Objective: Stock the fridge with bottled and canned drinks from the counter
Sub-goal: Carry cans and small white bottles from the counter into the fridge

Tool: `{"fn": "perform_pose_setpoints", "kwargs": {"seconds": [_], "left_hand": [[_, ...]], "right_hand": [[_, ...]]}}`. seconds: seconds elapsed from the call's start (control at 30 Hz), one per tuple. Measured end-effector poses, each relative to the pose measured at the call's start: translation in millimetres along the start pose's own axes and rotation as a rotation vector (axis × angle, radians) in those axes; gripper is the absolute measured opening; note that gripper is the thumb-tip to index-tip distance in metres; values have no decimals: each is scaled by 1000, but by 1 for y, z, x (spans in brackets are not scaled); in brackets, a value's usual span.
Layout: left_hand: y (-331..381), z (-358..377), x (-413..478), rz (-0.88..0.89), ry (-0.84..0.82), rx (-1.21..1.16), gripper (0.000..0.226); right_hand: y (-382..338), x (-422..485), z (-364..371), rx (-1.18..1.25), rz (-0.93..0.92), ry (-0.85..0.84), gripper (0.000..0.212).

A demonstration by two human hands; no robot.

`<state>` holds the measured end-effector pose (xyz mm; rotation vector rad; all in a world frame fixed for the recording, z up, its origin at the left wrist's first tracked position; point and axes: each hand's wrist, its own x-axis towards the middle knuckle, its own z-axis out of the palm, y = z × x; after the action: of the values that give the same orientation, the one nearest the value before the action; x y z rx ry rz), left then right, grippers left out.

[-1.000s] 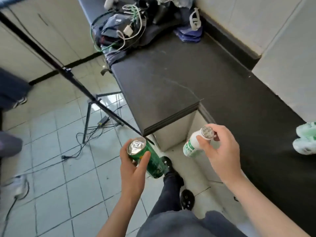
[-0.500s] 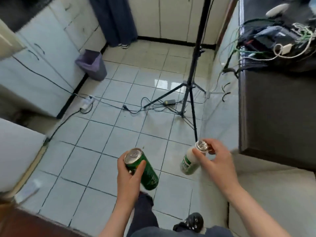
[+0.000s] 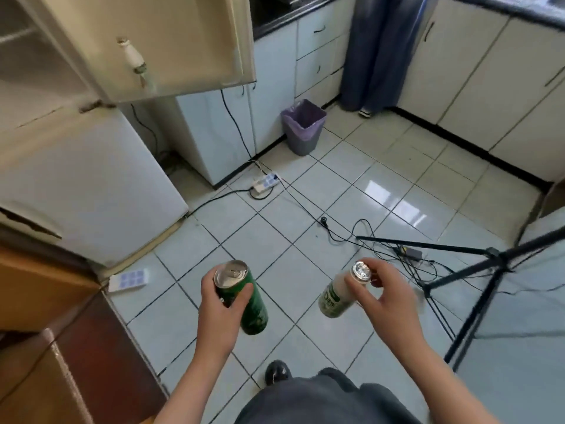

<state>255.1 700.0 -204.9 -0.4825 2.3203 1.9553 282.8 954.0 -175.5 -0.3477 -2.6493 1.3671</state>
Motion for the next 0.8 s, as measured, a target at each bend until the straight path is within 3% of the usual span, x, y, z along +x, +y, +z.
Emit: {"fn": "perform_pose_setpoints", "kwargs": {"seconds": [0.3, 0.8], "left_hand": [[12, -76, 112, -46, 306, -138, 46], [87, -171, 338, -28, 565, -190, 45]], "right_hand": [[-84, 134, 116, 37, -189, -192, 24], [-244, 388, 307, 213, -408, -297, 25]]}}
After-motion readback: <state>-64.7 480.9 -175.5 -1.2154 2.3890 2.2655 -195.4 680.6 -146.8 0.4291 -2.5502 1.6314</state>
